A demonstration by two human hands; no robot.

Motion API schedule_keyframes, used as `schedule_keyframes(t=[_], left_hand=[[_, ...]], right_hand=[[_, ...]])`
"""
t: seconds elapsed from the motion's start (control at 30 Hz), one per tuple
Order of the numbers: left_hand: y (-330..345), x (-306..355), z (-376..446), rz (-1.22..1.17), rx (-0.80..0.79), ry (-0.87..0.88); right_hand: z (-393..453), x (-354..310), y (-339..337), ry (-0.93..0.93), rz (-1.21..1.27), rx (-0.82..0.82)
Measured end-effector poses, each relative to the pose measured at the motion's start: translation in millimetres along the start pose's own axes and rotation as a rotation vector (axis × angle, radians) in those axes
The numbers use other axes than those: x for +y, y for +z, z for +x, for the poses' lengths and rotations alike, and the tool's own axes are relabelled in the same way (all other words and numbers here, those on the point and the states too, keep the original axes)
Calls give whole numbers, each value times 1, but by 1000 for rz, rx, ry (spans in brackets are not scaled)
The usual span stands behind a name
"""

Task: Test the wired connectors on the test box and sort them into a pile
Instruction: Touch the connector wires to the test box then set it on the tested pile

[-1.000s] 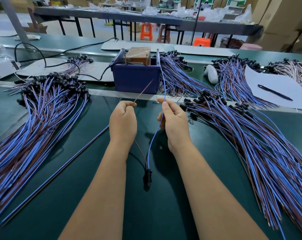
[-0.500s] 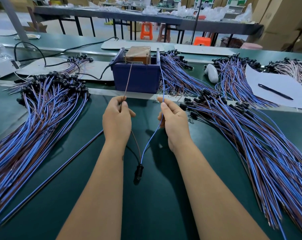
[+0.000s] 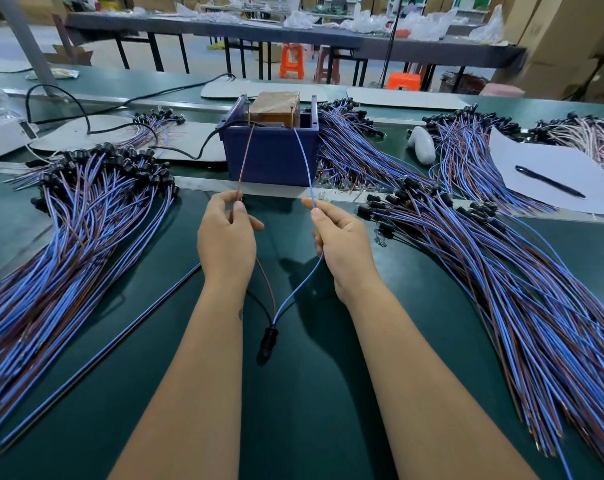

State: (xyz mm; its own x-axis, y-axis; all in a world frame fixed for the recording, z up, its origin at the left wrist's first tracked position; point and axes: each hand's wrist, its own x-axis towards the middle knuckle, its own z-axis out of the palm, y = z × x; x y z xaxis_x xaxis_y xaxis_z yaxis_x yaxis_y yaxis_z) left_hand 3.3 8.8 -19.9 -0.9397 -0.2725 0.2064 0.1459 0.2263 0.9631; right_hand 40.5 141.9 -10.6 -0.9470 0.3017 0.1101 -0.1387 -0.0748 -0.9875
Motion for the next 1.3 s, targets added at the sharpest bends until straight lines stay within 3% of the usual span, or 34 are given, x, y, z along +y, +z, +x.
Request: schedule_keyframes(t=[1.3], left_hand=[[-3, -4, 2, -129, 114, -12]], right_hand=[[2, 3, -1, -28, -71, -11]])
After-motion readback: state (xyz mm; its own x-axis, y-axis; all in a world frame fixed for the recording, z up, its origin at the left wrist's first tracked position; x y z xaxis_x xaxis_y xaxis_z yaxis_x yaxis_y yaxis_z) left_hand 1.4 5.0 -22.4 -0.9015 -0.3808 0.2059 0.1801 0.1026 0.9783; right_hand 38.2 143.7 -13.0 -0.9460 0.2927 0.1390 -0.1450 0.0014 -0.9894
